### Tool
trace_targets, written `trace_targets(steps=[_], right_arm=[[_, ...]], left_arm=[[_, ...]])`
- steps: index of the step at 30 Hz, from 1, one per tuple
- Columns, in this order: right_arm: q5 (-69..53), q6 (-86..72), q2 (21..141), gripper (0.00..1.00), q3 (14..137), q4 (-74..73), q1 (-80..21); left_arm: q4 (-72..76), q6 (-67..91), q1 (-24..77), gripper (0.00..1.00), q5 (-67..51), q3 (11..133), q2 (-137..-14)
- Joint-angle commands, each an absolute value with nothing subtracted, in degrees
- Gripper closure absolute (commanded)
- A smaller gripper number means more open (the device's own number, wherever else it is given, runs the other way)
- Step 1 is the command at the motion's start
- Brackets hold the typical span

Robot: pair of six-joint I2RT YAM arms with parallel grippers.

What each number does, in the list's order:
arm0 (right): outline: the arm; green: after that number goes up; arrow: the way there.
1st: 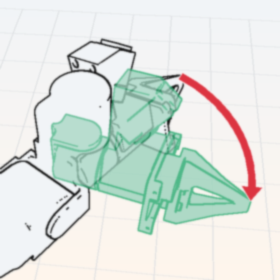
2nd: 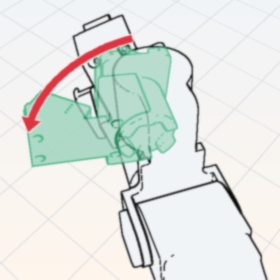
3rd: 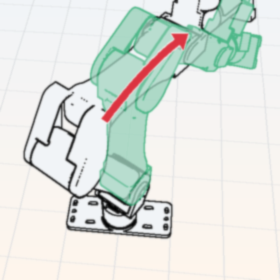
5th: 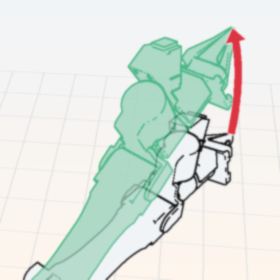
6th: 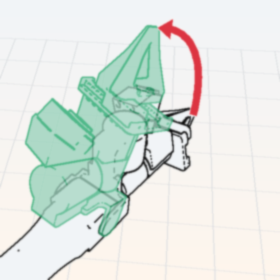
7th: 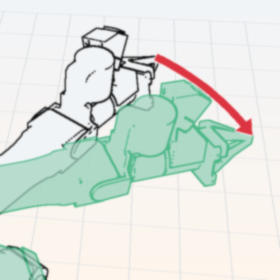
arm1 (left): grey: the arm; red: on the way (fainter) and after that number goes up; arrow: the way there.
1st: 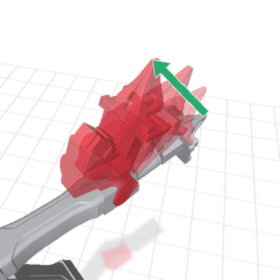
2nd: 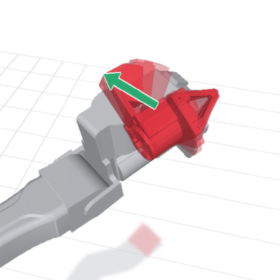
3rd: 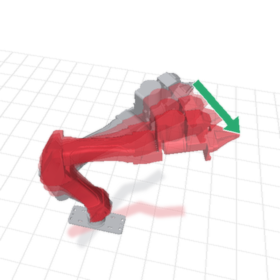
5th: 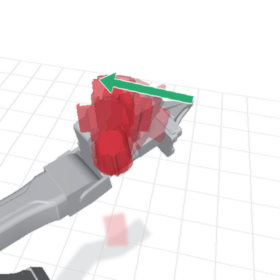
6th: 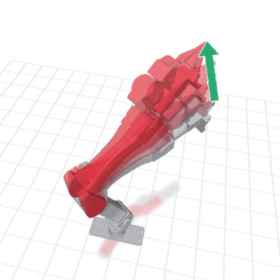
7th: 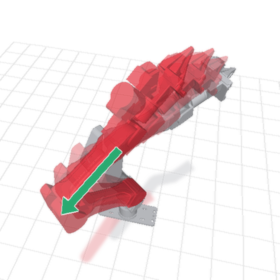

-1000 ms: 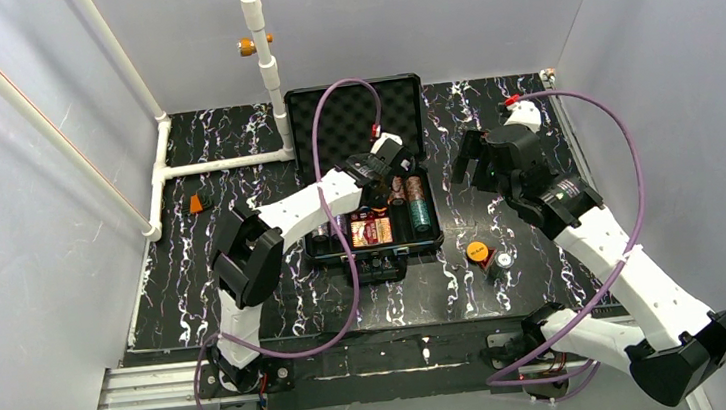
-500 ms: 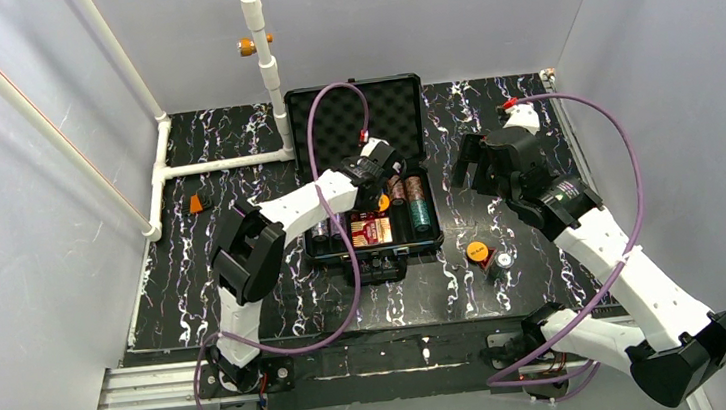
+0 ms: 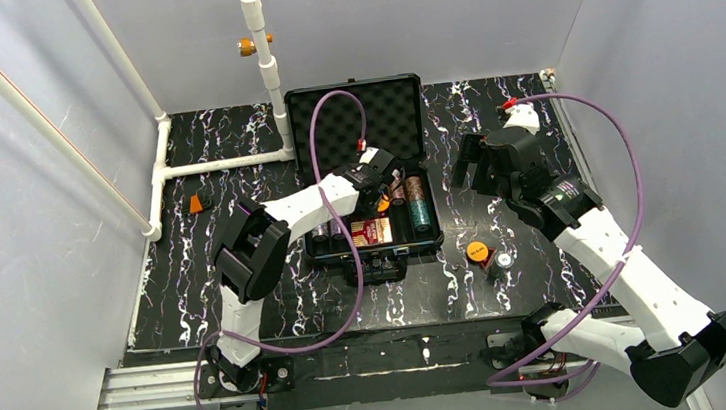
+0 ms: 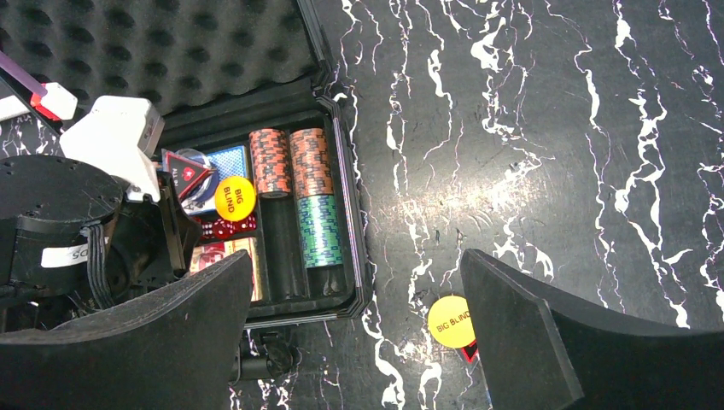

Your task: Pack up texas hold em set

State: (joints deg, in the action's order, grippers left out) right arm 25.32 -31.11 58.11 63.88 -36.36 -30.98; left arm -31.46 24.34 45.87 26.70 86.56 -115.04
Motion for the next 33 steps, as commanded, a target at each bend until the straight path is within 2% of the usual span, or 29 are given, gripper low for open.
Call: trace_targets(steps=[1,5,9,15,28,33], right_arm=[[25.1,-30.42,57.54,0.02,63.72,-35.74,-31.11],[24.87,-30.51,57.71,0.02,63.87,-35.73,-31.11],[24.91,-30.46,57.83,0.02,64.37,-36.07,-31.11],[24.87,-31.06,57.77,0.02,64.25,-36.84,-31.14],[25.72,-31.53,58.52,0.02,64.17,-40.71,-31.11],[24.4,-32.0,59.15,0.02,63.35,-42.37,-31.11]], left_arm=[[-31.51,26.09,45.69,0.99,26.35,84.87,-113.47],[-31.05,26.02,45.66,0.9,26.24,84.45,-113.49],[-30.4,25.93,45.69,0.66,25.93,83.69,-112.32],[-28.8,25.28,45.62,0.38,26.18,80.5,-107.91],[-25.93,17.52,45.49,0.04,30.18,68.52,-88.54],[-25.31,11.82,43.95,0.02,31.4,63.36,-79.96]])
